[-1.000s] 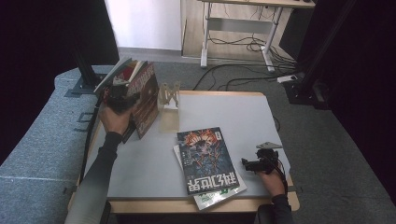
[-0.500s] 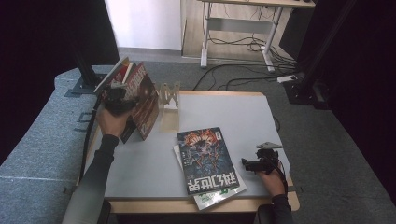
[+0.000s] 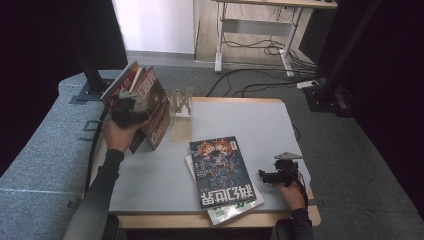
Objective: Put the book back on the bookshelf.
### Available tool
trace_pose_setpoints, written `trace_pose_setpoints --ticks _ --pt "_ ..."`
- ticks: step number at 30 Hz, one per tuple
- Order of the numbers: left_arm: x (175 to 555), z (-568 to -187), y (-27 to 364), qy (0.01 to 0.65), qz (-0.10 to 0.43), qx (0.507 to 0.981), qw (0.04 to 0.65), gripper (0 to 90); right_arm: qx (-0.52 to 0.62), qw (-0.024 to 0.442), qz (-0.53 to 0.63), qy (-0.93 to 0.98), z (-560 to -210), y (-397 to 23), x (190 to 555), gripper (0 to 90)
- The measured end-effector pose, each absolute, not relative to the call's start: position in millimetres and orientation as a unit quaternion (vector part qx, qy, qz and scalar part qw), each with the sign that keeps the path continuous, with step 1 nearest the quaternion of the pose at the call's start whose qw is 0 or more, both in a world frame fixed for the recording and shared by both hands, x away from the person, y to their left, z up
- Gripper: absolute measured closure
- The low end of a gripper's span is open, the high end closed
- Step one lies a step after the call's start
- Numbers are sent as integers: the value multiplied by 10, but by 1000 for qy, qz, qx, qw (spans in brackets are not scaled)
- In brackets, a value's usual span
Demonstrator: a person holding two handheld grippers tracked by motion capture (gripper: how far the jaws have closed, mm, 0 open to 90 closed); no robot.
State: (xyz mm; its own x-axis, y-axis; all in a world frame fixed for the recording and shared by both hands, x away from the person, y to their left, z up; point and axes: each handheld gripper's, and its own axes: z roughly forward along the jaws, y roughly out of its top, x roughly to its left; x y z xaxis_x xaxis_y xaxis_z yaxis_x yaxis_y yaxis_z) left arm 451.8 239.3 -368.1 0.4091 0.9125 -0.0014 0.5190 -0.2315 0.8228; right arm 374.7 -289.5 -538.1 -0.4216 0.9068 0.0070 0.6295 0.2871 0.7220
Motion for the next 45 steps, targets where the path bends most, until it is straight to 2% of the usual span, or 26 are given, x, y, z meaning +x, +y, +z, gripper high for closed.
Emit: trace_pose_setpoints --ticks 9,21,45 --pt "4370 -3701 2439 471 224 751 405 312 496 208 332 774 -5381 -2893 3746 0" --pt "4206 -3692 2402 455 220 761 408 227 497 208 333 774 -5381 -2893 3746 0" --pt "3872 -3772 2327 422 204 776 422 214 497 208 332 775 -5380 -2893 3745 0"
